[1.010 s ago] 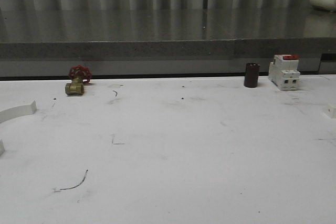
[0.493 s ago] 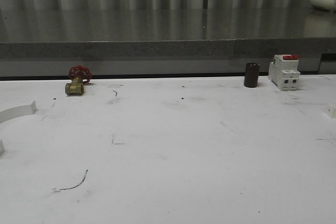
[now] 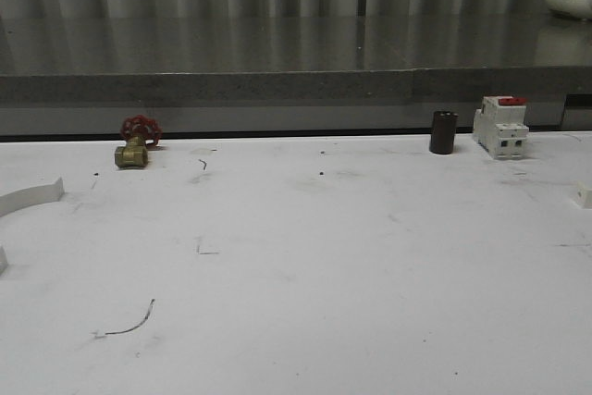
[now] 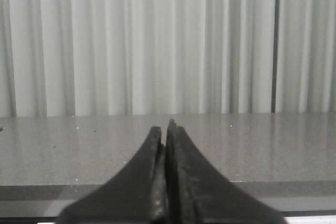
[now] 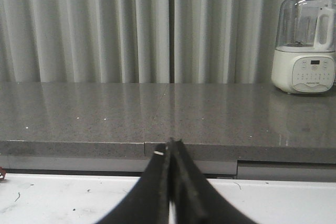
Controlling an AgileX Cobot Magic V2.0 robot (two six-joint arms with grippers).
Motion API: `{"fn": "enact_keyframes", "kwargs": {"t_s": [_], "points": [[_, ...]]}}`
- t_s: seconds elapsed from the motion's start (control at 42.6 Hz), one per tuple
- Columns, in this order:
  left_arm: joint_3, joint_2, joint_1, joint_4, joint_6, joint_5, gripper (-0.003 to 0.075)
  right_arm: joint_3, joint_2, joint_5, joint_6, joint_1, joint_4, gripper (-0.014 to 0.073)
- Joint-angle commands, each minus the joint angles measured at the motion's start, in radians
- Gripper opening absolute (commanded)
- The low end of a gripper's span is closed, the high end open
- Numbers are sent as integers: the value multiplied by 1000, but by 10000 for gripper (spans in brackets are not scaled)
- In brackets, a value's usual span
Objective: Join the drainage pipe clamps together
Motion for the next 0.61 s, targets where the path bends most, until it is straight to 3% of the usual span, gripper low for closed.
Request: {"fn": "enact_keyframes", "kwargs": {"t_s": [0.0,0.164,0.329,0.587], "points": [[-109,47,-8,-1,-11,35,-20,-113,85,25,-2,-1,-8,-60],[-153,-28,-8,0,-11,116,-20,-218,211,199,-2,-1,-8,-60],[-164,-10,-8,0,-11,169,-20,-229,300,231,-3,-1,-15,-60],[-233,240,-8,0,-11,241,-20,-229,352,240,-3,-1,-15,-60]]}}
